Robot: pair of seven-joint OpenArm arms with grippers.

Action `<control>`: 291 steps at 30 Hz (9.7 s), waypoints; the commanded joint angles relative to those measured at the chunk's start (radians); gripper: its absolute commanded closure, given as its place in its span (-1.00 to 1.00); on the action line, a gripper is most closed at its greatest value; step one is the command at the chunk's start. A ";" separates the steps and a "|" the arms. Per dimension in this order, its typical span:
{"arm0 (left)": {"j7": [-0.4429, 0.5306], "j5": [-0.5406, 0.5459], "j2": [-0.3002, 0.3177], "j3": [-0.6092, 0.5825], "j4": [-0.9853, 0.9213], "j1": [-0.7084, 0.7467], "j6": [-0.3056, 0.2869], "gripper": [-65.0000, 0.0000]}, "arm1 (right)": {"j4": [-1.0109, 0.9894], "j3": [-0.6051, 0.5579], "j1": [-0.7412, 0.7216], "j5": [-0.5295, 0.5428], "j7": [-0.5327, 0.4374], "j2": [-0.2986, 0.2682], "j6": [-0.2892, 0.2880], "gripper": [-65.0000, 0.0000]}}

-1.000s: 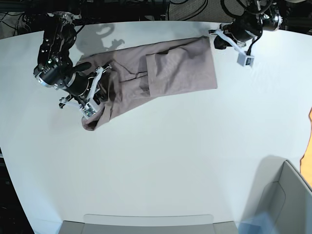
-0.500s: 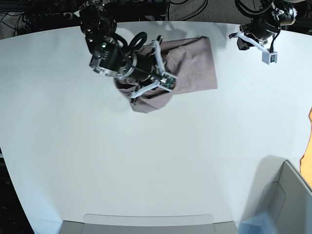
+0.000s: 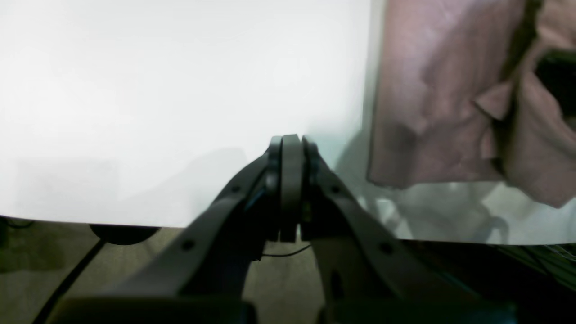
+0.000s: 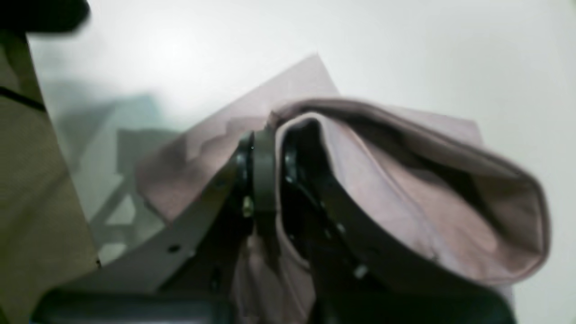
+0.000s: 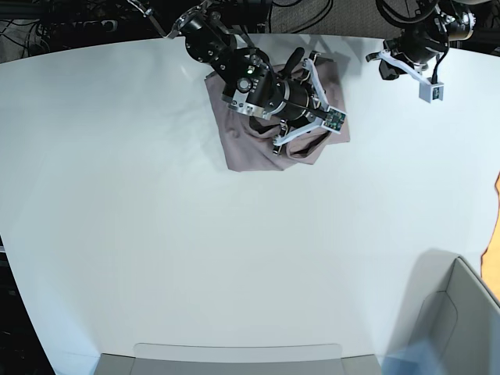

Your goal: Fold the T-shirt properly

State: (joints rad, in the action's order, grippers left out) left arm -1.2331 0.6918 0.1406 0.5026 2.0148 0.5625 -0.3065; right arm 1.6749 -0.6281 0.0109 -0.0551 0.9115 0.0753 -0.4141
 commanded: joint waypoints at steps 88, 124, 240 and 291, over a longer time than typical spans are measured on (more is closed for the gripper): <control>0.020 0.007 -0.017 0.012 0.013 0.000 -0.001 1.00 | -0.339 -0.295 -0.423 0.021 -0.269 0.080 0.004 1.00; 0.062 0.095 0.276 -0.718 -0.171 -0.261 0.023 1.00 | 0.098 0.161 -0.088 0.014 0.145 -0.377 -0.284 1.00; 0.477 -0.252 0.020 -0.138 0.008 0.469 0.172 1.00 | 0.393 0.770 0.976 0.022 -0.018 -0.656 -0.284 1.00; 0.961 -0.489 -0.006 -0.333 -1.655 -0.368 0.174 1.00 | -1.275 -0.358 0.045 0.013 -0.768 -0.426 0.228 1.00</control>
